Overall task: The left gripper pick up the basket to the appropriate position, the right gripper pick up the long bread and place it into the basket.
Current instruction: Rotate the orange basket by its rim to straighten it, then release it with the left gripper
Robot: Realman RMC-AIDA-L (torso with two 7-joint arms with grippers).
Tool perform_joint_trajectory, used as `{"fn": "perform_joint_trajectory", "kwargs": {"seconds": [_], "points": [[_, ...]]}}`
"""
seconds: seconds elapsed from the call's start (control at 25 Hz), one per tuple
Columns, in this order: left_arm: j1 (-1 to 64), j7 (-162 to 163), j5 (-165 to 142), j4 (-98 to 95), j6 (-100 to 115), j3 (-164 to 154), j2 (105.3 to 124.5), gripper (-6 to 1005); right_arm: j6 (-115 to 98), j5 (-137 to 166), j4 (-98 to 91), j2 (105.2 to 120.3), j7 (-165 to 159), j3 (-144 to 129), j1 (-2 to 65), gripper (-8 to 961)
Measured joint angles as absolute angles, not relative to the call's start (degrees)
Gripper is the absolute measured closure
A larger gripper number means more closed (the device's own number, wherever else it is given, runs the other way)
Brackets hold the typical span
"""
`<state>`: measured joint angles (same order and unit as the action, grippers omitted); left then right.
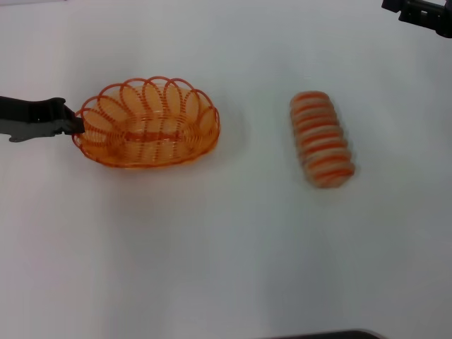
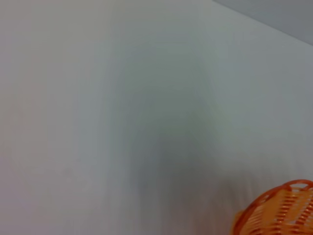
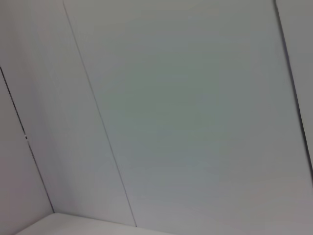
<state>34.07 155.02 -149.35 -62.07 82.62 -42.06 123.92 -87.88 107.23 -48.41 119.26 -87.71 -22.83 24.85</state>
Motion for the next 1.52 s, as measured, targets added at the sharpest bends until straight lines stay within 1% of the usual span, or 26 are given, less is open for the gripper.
{"fn": "perform_joint_trajectory", "kwargs": {"seconds": [1.0,1.52], "points": [[32.53,155.12,-149.42,-61.25,79.77,-43.68,124.10,962,-87.88,107.23,-48.43,119.35,-87.71,-22.88,25.04,8],[32.42,154.91,-149.38,-60.71,79.74,-44.38,124.10,939,-87.87,107.31,-48.43,119.35,-87.71,-23.11,25.14,8]]}}
